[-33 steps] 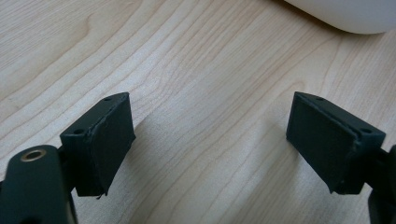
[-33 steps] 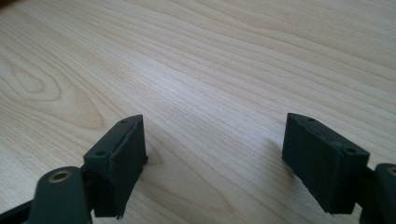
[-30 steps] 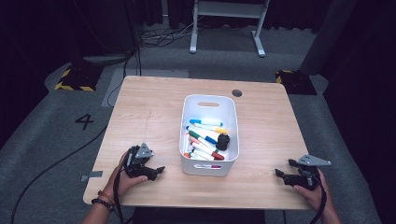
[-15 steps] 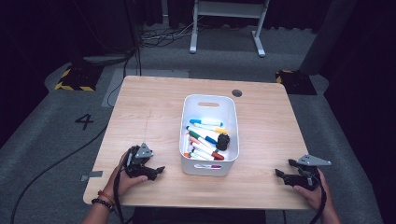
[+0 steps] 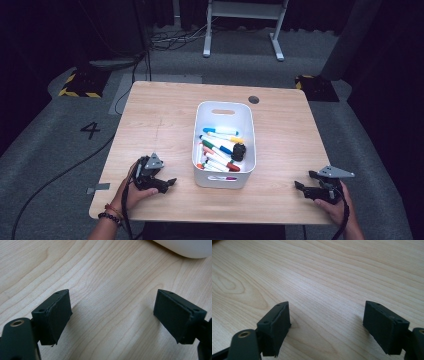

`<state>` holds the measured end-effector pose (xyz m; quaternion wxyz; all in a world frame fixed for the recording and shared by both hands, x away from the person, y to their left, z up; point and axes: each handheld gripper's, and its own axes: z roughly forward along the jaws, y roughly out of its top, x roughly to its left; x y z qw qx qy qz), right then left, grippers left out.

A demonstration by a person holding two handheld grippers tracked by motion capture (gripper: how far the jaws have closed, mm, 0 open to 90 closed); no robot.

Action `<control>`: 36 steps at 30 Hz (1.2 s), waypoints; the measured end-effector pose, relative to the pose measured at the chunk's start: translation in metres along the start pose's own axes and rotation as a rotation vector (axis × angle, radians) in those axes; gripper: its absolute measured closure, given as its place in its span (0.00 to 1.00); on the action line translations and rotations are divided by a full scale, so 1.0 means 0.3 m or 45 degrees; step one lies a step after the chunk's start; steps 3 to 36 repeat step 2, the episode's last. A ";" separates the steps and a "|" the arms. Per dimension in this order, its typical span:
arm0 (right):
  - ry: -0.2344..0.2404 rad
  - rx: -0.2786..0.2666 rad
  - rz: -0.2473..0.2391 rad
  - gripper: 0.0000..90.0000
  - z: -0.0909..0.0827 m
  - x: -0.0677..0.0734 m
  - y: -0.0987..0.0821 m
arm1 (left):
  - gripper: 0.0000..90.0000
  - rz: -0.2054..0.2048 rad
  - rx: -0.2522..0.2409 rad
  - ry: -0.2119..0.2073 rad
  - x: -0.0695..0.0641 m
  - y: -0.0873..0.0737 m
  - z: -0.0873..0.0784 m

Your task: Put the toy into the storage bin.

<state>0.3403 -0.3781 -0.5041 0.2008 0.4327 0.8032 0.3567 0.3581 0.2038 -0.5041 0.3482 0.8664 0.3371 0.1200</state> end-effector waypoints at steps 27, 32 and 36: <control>0.000 0.000 0.001 0.24 0.000 0.000 0.000 | 0.17 -0.007 0.001 -0.005 0.000 0.000 0.001; 0.000 0.000 0.001 0.24 0.000 0.000 0.000 | 0.17 -0.007 0.001 -0.005 0.000 0.000 0.001; 0.000 0.000 0.001 0.24 0.000 0.000 0.000 | 0.17 -0.007 0.001 -0.005 0.000 0.000 0.001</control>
